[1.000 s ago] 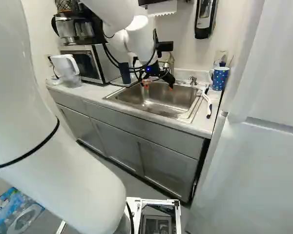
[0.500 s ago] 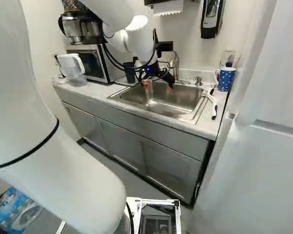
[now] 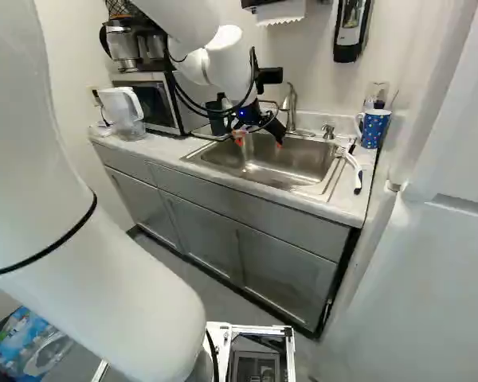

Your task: Rinse the cup and place it in the tray

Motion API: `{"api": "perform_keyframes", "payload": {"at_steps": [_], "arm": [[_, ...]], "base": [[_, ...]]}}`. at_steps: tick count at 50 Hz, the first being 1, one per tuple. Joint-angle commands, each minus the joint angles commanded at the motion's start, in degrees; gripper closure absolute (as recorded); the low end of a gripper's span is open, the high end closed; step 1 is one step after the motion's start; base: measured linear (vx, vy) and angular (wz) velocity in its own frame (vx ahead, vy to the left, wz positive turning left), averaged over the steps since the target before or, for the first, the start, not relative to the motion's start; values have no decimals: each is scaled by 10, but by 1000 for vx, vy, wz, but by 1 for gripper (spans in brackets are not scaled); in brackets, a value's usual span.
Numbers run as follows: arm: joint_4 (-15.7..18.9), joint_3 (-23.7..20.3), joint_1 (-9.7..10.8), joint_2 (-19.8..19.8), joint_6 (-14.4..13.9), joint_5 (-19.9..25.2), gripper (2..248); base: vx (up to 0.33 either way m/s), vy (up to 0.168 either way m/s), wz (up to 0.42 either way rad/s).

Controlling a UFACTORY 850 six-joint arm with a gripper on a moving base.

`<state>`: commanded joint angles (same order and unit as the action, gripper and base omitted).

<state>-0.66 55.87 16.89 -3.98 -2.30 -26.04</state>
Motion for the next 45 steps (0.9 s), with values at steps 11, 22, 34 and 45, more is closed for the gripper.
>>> {"api": "perform_keyframes", "payload": {"at_steps": [11, 22, 34, 45], "arm": [[0, 0, 0, 0, 0, 0, 3], [0, 0, 0, 0, 0, 0, 3], [0, 0, 0, 0, 0, 0, 3], [0, 0, 0, 0, 0, 0, 3]], "base": [[-48, 83, 6], [-76, 93, 2], [-84, 91, -1], [-93, 92, -2]]}}
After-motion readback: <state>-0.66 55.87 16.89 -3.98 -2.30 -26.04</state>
